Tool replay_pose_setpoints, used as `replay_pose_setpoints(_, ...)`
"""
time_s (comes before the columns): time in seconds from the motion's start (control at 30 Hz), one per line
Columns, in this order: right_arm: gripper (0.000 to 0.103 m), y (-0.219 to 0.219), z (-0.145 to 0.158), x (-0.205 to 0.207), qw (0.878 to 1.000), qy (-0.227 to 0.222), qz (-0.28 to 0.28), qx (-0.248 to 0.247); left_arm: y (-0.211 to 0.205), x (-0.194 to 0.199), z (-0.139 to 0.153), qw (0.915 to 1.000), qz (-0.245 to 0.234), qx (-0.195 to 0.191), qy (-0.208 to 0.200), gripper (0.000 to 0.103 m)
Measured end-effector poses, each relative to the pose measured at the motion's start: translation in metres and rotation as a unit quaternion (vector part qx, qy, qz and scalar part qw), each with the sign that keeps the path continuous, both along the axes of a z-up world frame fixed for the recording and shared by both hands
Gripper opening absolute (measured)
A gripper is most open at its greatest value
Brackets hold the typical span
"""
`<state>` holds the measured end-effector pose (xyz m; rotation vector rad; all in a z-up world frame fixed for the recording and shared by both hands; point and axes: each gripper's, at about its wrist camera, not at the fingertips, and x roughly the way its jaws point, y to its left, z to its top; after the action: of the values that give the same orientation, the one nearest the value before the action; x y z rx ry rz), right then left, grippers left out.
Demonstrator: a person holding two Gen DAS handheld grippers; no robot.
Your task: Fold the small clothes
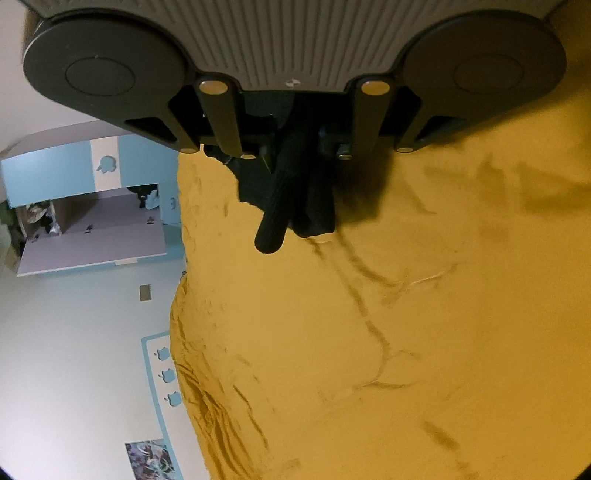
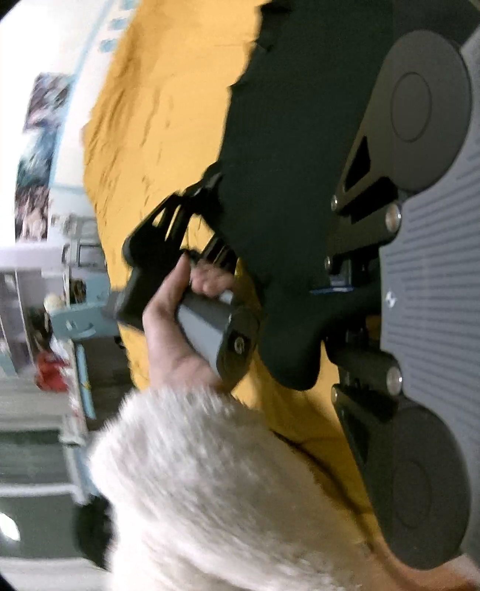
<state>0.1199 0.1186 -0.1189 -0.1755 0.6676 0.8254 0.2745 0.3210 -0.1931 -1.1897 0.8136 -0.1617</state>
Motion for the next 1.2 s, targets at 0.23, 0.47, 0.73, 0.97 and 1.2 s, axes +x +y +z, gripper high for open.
replay_pose_setpoints(0.23,0.0,-0.082,0.031,0.013,0.994,0.025,-0.074,0.076,-0.051,0.016,0.06,0.9964,0.007,0.084,-0.006,0.018)
replay_pose_setpoints(0.47,0.0,-0.184,0.045,0.014,0.979,0.021,-0.154,0.133,-0.147,0.062,0.105,0.9881,-0.065,0.135,-0.034,0.018)
replay_pose_setpoints(0.73,0.0,-0.288,0.039,0.012,0.95,0.026,-0.249,0.185,-0.258,0.1,0.112,0.9777,-0.094,0.179,-0.059,0.018)
replay_pose_setpoints(0.97,0.0,-0.357,0.019,0.012,0.922,0.039,-0.327,0.205,-0.329,0.13,0.099,0.976,-0.117,0.173,-0.061,0.018)
replay_pose_setpoints(1.2,0.0,-0.398,0.006,0.014,0.889,0.055,-0.39,0.231,-0.371,0.148,0.093,0.969,-0.153,0.184,-0.063,0.018)
